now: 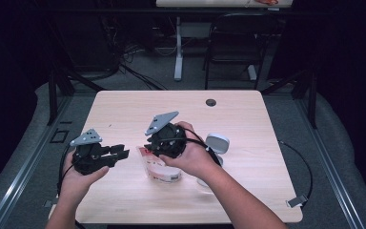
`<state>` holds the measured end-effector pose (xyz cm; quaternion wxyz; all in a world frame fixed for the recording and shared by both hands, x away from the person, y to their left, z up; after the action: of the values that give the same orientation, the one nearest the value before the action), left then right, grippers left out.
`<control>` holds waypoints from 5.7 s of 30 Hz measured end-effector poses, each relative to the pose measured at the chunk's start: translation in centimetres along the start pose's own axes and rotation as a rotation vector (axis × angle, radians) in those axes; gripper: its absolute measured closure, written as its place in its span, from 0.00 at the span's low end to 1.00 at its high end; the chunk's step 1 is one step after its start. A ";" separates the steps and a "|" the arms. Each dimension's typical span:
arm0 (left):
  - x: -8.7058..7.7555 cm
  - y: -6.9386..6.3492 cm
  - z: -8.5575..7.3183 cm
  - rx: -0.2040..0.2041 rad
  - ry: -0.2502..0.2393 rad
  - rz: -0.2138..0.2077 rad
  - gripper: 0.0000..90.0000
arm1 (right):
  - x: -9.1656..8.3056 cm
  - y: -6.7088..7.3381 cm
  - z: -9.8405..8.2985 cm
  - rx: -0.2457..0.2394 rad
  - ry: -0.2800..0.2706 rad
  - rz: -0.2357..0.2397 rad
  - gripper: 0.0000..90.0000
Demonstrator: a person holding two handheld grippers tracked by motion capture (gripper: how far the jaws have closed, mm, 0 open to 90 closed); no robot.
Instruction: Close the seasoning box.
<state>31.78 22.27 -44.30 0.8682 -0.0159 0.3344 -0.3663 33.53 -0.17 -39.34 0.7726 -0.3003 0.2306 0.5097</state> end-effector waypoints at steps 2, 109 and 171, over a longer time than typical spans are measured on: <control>0.0 0.0 0.0 0.000 -0.001 0.000 0.74 | 0.3 0.2 0.2 -0.007 0.005 0.001 0.85; 0.6 0.4 -0.3 -0.006 0.021 0.003 0.73 | 3.9 -0.9 -0.7 -0.060 0.205 0.115 0.99; 3.7 -1.3 -1.2 0.044 0.039 -0.082 0.62 | -2.6 -1.2 -3.6 -0.041 0.023 0.098 1.00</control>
<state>32.16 19.17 -46.99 0.8460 -0.0035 0.3421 -0.4088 33.54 -4.71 -39.93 0.7375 -0.3103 0.2432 0.5482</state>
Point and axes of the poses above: each handheld gripper's, and its own axes: x roughly forward along the jaws, z roughly out of its top, y roughly to its left, the point moved 2 cm from there along x, roughly forward along the jaws, and after that the axes turned 8 degrees about -x, right-handed, at the moved point
